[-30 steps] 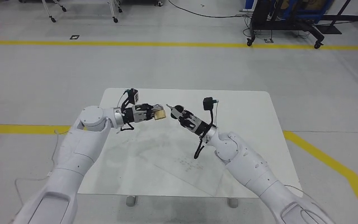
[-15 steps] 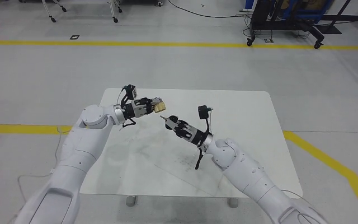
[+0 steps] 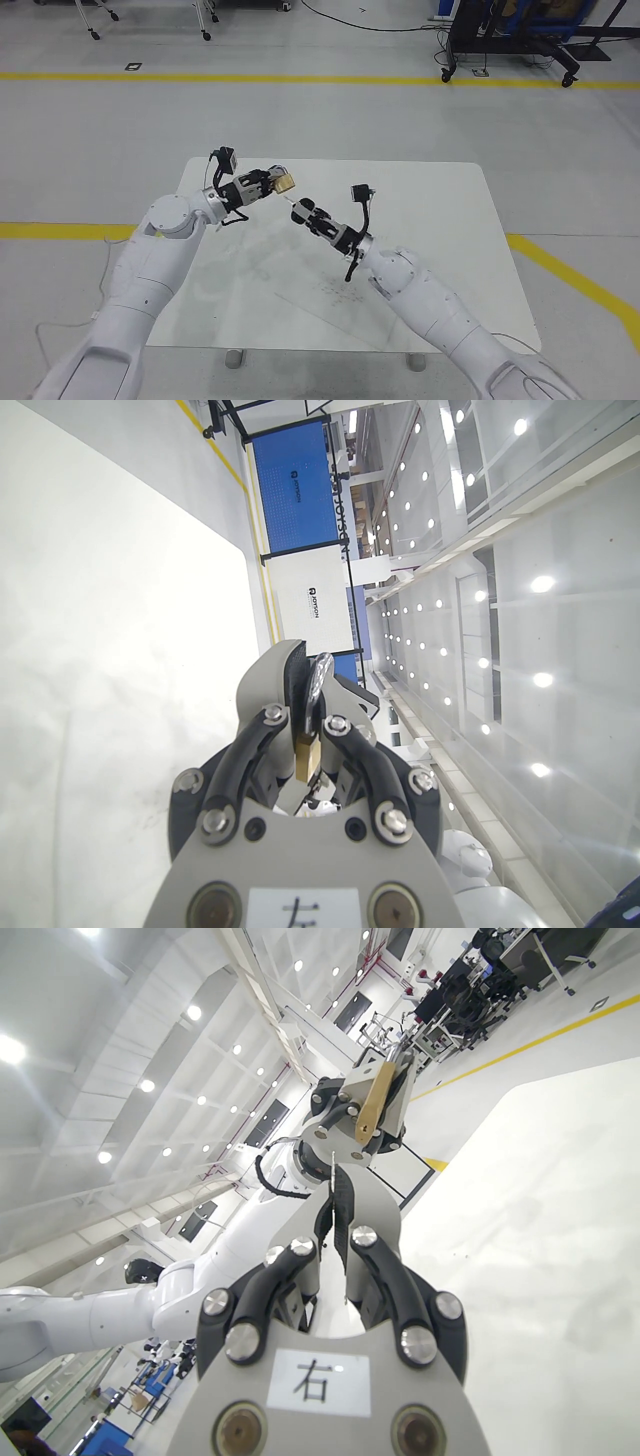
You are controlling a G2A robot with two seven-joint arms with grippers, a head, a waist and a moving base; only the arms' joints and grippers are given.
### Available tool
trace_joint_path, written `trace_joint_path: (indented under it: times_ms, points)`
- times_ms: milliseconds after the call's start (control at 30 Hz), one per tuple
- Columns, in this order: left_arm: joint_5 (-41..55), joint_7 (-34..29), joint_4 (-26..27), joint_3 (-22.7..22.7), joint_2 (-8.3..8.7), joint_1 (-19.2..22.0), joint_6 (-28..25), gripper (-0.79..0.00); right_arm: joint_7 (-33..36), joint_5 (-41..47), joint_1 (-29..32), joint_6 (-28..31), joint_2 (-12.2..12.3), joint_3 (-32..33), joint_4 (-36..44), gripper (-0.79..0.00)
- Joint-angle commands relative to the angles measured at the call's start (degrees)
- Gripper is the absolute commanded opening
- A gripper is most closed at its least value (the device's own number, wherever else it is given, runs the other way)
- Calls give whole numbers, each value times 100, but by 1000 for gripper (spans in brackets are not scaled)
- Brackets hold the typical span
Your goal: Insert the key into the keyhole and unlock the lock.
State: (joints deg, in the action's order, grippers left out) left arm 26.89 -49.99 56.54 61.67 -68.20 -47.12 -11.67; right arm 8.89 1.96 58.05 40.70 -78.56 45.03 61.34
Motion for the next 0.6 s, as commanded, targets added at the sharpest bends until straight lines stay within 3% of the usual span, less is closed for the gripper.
trace_joint_path:
  times_ms: [0,567]
  points:
    - [6,16,88,37,10,-59,78,-785,-68,185,-27,-67,-47,-2,-91,-785]
    - [-419,420,558,184,47,-329,123,-785,-218,432,-295,48,-361,-51,-825,-785]
